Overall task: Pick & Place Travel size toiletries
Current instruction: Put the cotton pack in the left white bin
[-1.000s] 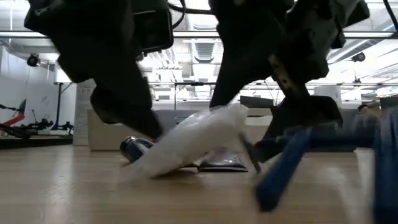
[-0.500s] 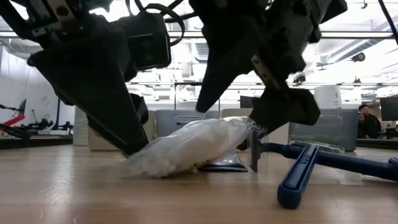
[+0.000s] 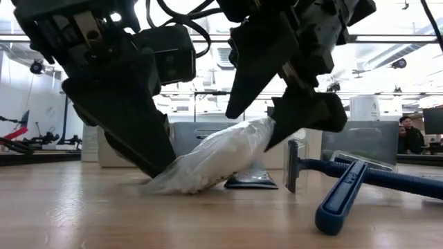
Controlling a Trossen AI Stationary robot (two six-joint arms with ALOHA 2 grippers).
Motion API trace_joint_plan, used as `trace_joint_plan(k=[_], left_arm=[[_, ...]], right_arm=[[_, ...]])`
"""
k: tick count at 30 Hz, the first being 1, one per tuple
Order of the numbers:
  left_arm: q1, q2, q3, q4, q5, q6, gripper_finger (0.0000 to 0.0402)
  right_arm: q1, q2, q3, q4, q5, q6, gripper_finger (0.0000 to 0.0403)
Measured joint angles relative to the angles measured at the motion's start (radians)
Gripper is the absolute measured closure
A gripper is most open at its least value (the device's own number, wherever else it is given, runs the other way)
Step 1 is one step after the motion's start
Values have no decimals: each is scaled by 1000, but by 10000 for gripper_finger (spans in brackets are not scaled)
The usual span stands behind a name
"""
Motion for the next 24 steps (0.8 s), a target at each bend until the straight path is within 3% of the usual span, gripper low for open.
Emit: trace_joint_plan(k=[5,11,15,18,24], left_arm=[[2,0,0,0,-36,0,180],[2,-12,1,9,-89,-41,180],[1,-26,1,5,-31,-113,180],[-8,-58,3,6,28,-174,180],[-16,-181,2,-30,43,-242,180]], right_arm=[[-3,-1,-5,-23,-36,-35,227],[-3,-16,-6,-22,-39,-98,321],[-3,-31,-6,-26,-37,-143,380],[-2,-52,-6,-44,-37,-178,385],[0,-119,-6,-90,-28,-304,387]])
